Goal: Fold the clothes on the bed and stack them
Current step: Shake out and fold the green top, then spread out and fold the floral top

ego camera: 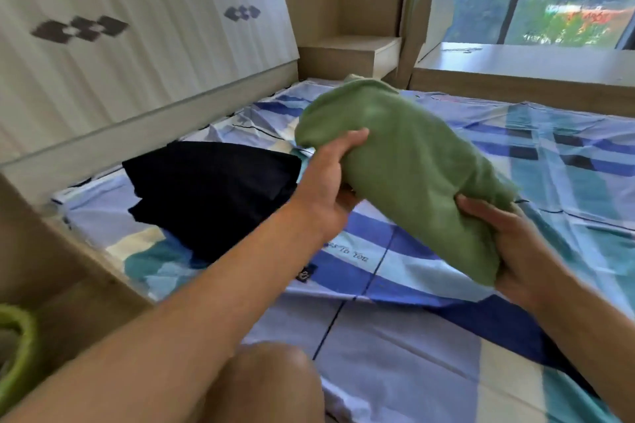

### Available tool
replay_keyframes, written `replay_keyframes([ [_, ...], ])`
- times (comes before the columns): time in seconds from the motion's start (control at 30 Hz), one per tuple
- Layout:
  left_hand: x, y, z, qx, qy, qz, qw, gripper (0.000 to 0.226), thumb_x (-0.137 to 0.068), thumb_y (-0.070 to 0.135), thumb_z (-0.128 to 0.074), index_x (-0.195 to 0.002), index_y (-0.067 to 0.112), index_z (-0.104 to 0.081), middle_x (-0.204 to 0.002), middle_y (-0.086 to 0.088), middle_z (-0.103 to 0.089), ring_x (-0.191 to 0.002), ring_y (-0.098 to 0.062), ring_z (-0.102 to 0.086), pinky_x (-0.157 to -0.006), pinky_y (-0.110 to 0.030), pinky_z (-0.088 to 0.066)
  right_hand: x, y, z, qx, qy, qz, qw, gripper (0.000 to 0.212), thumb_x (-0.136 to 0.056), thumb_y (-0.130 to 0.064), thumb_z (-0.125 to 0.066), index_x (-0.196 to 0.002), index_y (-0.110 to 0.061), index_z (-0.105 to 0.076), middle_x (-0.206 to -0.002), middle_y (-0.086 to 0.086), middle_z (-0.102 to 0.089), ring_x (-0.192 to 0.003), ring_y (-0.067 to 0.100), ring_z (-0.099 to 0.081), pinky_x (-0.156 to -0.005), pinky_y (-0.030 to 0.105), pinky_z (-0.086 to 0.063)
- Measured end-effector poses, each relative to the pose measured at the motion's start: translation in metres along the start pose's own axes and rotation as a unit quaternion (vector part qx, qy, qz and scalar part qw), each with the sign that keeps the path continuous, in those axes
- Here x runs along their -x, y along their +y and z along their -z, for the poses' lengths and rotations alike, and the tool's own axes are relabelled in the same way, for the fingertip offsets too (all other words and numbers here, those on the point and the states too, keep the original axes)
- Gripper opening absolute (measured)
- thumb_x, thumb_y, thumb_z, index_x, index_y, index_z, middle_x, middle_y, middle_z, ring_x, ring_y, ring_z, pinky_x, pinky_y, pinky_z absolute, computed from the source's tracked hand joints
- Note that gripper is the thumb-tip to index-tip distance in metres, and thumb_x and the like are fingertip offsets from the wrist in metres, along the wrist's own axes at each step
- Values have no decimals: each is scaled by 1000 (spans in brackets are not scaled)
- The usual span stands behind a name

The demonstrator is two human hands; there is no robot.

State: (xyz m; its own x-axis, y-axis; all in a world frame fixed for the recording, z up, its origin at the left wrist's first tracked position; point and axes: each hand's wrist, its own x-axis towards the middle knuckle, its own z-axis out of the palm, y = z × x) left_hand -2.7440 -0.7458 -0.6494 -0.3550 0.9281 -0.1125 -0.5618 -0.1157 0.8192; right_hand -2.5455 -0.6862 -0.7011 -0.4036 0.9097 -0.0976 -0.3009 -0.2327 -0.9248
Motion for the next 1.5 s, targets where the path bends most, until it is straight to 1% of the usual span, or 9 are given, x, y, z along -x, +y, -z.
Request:
replay_keyframes([
  [0.1, -27, 63, 58, -28, 72, -66, 995, 35, -90, 36, -66, -118, 16, -69, -114, -5, -74, -106, -20, -69, -98, -39, -54, -48, 6, -79, 25, -52, 31, 998, 53, -76, -9, -75, -128, -14, -62, -112, 8, -75, -93, 24, -74, -68, 38, -61],
  [0.37, -108, 188, 243, -167, 298, -76, 937, 79, -57, 38, -89, -128, 19, -62, -118, -10, -72, -97, -28, -73, -67, -42, -61, -145, 66, -249, 99, -111, 27, 989, 70, -66, -14, -83, -128, -23, -50, -118, 2, -69, -105, 22, -69, -94, 47, -56],
  [0.5, -105, 167, 278, -450, 439, -69, 775, 104, -60, 26, -85, -149, 8, -34, -142, -17, -52, -122, -36, -56, -98, -46, -52, -150, 113, -248, 257, -78, 0, 963, 96, -76, -13, -82, -151, -24, -23, -130, 5, -58, -117, 24, -60, -99, 39, -52],
  [0.63, -95, 156, 246, -692, 244, -359, 576, 49, -88, 28, -57, -134, 12, -53, -140, -13, -49, -130, -34, -43, -110, -38, -34, -138, 108, -246, 424, -26, 132, 895, 106, -80, -16, -71, -159, -24, 0, -145, 7, -29, -137, 28, -37, -112, 35, -35],
  [0.8, -115, 156, 239, -846, 16, -225, 482, 81, -84, 70, -30, -148, 23, -47, -157, -7, -39, -148, -29, -30, -122, -44, -21, -132, 105, -263, 556, -111, 318, 760, 88, -92, -56, -54, -160, -26, -6, -167, 3, -4, -155, 20, 0, -125, 48, -2],
  [0.93, -115, 136, 269, -813, 21, -87, 576, 93, -79, 82, -26, -154, 27, -35, -160, 0, -34, -147, -17, -31, -122, -34, -21, -140, 134, -251, 586, -195, 147, 773, 86, -93, -71, -37, -159, -36, 5, -168, 1, 4, -155, 21, 6, -123, 52, 1],
  [1.03, -113, 135, 272, -804, 21, -79, 588, 83, -87, 76, -34, -154, 27, -35, -160, -3, -35, -146, -18, -34, -121, -34, -23, -139, 139, -249, 556, -186, 152, 796, 91, -91, -72, -42, -159, -35, 6, -169, -1, 3, -155, 21, 3, -124, 51, -3],
  [1.2, -103, 157, 233, -814, 72, -186, 545, 71, -86, 68, -41, -134, 19, -59, -137, -6, -61, -126, -25, -56, -105, -37, -43, -130, 102, -233, 496, -172, 189, 830, 90, -93, -62, -53, -160, -27, -5, -166, -1, -18, -151, 21, -21, -122, 48, -19],
  [1.5, -76, 48, 67, -612, -37, -339, 713, 33, -91, 41, -53, -112, 19, -66, -111, 5, -68, -107, -8, -62, -90, -36, -53, -94, 13, -91, 447, -85, 208, 866, 70, -96, -49, -58, -154, -20, -32, -153, 3, -44, -139, 17, -46, -113, 32, -37],
])
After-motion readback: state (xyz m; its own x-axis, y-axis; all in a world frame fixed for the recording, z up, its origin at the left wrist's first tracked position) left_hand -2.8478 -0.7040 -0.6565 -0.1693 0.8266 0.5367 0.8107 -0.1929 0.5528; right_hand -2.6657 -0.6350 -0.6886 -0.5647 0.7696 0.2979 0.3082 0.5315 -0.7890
